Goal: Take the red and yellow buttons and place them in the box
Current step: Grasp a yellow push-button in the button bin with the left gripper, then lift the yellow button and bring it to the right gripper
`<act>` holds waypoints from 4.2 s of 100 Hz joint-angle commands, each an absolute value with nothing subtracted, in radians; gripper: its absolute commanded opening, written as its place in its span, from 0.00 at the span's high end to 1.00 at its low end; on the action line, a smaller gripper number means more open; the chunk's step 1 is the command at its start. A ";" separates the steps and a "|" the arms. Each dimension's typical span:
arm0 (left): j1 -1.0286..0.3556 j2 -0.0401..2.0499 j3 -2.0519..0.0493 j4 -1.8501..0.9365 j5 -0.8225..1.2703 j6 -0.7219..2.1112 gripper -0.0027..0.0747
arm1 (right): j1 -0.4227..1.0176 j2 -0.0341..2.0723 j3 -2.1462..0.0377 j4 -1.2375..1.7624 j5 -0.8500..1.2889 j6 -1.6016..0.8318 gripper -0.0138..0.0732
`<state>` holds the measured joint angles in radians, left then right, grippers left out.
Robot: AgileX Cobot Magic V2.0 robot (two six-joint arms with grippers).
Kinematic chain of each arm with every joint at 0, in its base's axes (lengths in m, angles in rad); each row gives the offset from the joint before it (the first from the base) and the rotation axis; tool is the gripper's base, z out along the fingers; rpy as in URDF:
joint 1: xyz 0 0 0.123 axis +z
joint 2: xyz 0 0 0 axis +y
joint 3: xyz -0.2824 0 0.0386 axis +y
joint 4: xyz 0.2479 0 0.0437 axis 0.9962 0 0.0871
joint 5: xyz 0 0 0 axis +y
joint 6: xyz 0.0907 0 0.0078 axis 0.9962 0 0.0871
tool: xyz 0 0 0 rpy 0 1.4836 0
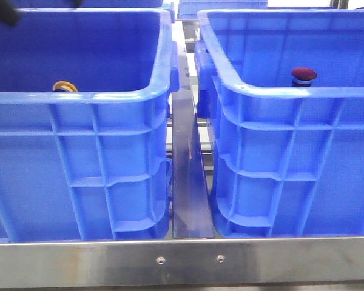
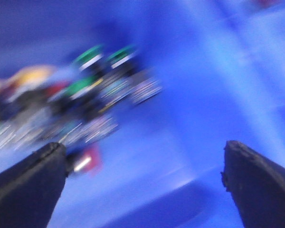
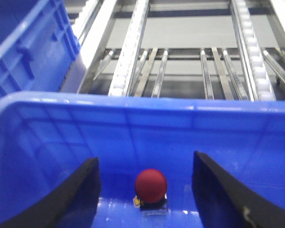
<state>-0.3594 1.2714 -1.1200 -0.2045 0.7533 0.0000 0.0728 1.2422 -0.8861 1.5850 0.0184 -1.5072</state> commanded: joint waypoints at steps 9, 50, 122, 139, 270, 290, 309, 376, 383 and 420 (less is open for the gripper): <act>-0.312 1.348 -1.252 -0.082 0.922 -0.107 0.17 | 0.068 1.206 -0.906 1.601 0.061 -1.516 0.32; -0.312 1.605 -1.445 0.042 0.964 -0.137 0.17 | 0.068 1.209 -0.906 1.601 0.066 -1.516 0.32; -0.312 1.817 -1.493 0.060 0.870 -0.137 0.26 | 0.068 1.214 -0.906 1.601 0.067 -1.516 0.32; -0.312 1.817 -1.493 0.060 0.857 -0.137 0.59 | 0.068 1.214 -0.906 1.601 0.067 -1.516 0.32; -0.664 1.407 -1.223 -0.604 0.671 0.613 0.99 | 0.068 1.214 -0.906 1.721 0.363 -1.484 0.31; -0.664 1.422 -1.223 -0.607 0.680 0.613 0.99 | 0.069 1.216 -0.906 1.746 0.576 -1.258 0.11; -0.664 1.422 -1.223 -0.605 0.680 0.613 0.99 | 0.069 1.253 -0.906 1.743 0.802 -1.047 0.10; -0.664 1.422 -1.223 -0.605 0.678 0.613 0.99 | 0.214 1.385 -0.906 1.647 0.972 -0.937 0.10; -0.664 1.422 -1.223 -0.605 0.678 0.613 0.99 | 0.222 1.385 -0.906 1.648 0.955 -0.944 0.10; -0.664 1.422 -1.223 -0.603 0.694 0.613 0.99 | 0.219 1.385 -0.906 1.648 0.958 -0.947 0.61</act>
<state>-0.6568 1.4487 -1.1963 -0.5747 0.7174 0.6114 0.2211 1.4110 -0.8797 1.5917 0.9126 -0.9373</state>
